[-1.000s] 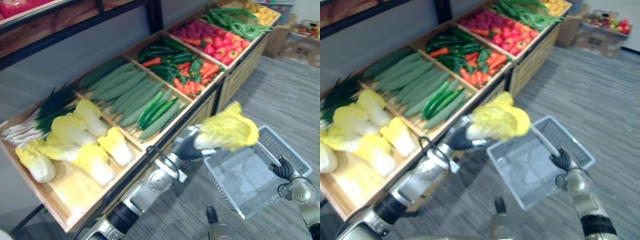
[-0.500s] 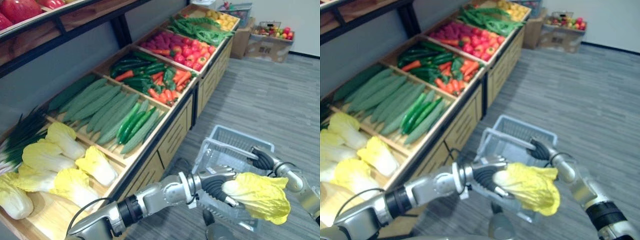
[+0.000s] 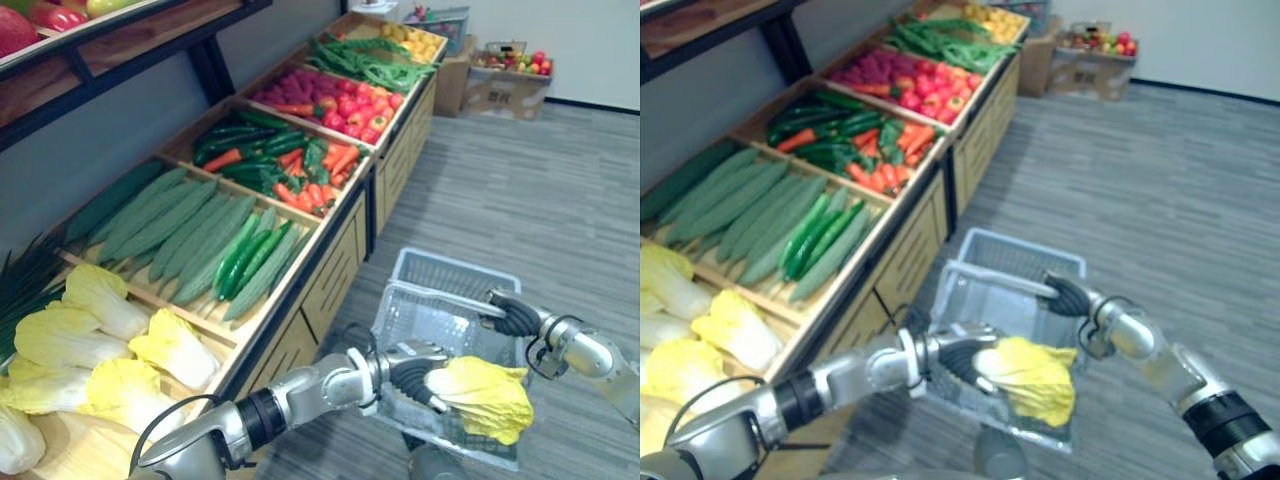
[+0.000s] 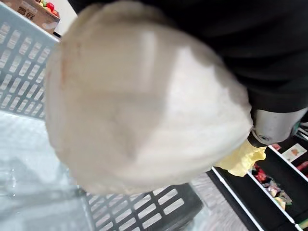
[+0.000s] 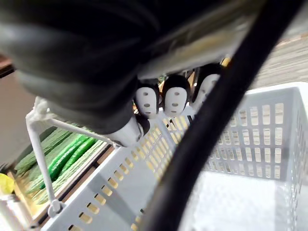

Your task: Pick vegetable in the basket

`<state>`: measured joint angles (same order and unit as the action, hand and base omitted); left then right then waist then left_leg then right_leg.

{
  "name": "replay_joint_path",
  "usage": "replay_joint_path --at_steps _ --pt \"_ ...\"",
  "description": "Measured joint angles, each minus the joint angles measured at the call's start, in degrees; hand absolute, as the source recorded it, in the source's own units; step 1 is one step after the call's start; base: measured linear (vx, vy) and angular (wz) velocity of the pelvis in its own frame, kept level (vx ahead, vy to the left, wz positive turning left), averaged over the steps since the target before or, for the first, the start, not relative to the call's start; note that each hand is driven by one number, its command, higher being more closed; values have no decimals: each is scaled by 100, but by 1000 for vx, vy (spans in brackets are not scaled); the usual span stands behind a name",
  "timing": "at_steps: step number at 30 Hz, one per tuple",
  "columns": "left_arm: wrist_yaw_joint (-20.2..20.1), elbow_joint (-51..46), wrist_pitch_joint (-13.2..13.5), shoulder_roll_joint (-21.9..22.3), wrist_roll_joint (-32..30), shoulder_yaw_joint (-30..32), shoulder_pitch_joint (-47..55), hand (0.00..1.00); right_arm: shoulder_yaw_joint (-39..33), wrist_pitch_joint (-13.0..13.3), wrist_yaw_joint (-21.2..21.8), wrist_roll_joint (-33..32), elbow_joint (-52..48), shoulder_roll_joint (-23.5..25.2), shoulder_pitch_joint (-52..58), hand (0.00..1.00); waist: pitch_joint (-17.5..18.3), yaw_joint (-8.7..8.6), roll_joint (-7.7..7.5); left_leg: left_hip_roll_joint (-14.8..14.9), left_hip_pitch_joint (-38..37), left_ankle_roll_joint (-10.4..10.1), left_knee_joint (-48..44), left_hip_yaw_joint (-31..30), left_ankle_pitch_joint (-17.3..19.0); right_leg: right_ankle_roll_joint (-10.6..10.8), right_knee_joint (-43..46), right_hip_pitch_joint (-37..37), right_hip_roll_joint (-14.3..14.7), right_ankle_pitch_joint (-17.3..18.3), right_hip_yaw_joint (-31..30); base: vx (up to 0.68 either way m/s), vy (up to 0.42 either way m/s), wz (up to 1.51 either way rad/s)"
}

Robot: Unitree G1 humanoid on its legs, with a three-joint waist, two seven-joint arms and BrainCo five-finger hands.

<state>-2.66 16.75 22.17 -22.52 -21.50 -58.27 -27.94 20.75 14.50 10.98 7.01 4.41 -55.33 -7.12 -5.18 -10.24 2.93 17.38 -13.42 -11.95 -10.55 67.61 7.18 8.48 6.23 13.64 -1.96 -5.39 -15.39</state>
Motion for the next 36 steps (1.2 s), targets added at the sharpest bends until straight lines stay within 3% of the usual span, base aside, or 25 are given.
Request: replay_joint_path --at_steps 1,11,18,24,30,32,36 --pt "4 157 -10 26 -63 39 0 0 18 6 68 -72 -113 0 9 100 0 -7 0 0 -6 -6 -5 24 4 -1 0 1 7 -2 -16 -56 8 -10" --pt "238 1381 -396 685 -1064 712 -112 0 19 55 328 -369 -657 -3 19 100 10 -44 -56 57 -72 -28 -72 160 42 -9 1 14 87 -9 -111 -26 4 -6" --pt "239 1554 -402 783 -1118 729 -164 0 -92 50 451 -393 -658 57 213 100 5 9 -101 65 -35 -27 -71 120 42 -10 1 0 68 -10 -69 -36 -2 4" --pt "226 589 -389 702 -1004 709 -235 0 -884 -39 382 -239 77 981 709 100 -6 120 -208 120 221 54 -166 -346 71 -11 0 -78 -153 -8 398 -58 -2 40" --pt "90 -1331 -158 414 -15 663 -196 0 -1928 -429 -179 841 1163 2148 1106 100 11 432 -284 66 612 218 -157 -1125 48 -30 1 -366 -656 24 1572 -76 33 88" --pt "42 -2028 -113 198 362 690 9 0 -2409 -562 -413 1061 1644 2567 1265 100 17 592 -298 -36 794 351 -109 -1541 -1 -24 1 -497 -855 28 1987 -47 57 89" --pt "43 -2710 -84 -150 570 1029 650 0 -3240 -709 -797 1123 2555 3220 1364 100 77 750 -353 -315 1039 538 197 -2226 -176 -11 -6 -703 -1166 40 2703 -38 57 97"
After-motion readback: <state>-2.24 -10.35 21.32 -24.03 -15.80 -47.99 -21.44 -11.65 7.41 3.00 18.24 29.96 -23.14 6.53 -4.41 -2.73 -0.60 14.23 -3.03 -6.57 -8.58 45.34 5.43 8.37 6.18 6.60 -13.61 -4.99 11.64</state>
